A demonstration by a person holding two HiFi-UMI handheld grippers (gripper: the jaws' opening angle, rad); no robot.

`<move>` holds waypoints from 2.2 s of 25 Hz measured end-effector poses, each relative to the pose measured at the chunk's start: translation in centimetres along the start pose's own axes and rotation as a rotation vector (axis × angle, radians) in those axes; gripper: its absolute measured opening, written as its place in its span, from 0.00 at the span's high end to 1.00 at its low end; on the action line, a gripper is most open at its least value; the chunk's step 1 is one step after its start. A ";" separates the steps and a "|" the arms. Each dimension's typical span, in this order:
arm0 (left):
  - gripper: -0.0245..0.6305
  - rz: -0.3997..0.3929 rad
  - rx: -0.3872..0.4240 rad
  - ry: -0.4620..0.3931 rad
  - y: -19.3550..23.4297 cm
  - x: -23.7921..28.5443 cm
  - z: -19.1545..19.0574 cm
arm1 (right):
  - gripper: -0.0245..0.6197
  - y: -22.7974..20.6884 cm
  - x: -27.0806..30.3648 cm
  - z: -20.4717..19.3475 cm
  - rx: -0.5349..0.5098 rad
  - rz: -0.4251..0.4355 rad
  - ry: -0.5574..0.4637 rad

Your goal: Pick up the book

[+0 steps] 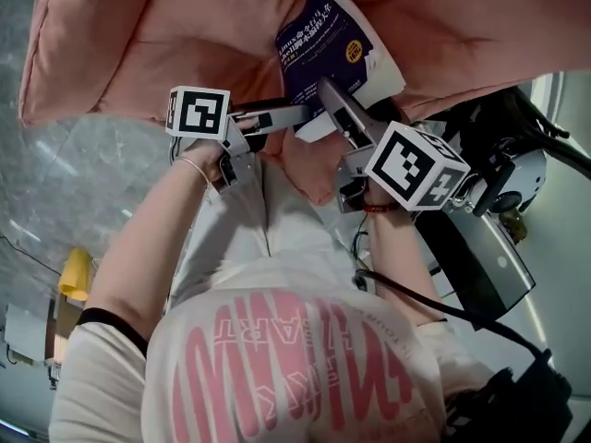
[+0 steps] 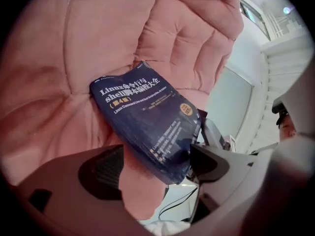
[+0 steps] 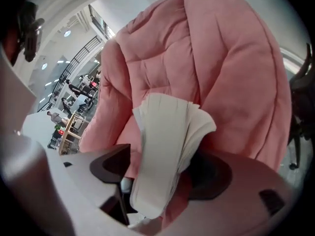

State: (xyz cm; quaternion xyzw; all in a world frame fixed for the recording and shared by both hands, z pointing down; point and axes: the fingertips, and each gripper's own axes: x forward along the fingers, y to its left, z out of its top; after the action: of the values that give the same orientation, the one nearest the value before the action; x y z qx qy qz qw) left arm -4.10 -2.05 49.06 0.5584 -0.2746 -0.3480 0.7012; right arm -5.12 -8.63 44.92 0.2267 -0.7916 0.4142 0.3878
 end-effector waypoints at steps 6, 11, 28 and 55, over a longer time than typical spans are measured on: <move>0.33 -0.101 -0.007 -0.043 -1.9 0.6 0.1 | 0.59 -3.1 1.7 0.5 0.195 -0.080 0.036; 0.33 0.069 -0.076 -0.086 2.3 -1.3 -0.5 | 0.65 -3.9 1.5 0.8 0.323 -0.057 0.052; 0.35 -0.432 -0.604 -0.415 -0.7 2.2 1.9 | 0.63 -3.2 0.3 1.4 0.451 0.119 0.071; 0.58 -0.377 -0.321 -0.716 -2.5 3.4 0.8 | 0.67 -1.4 -0.9 2.1 0.368 0.384 0.074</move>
State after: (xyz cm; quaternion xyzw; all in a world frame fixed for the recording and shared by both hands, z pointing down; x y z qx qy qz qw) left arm -3.09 -5.56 46.79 0.3269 -0.3362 -0.6800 0.5637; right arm -4.51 -11.13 44.09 0.1240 -0.7167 0.6251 0.2832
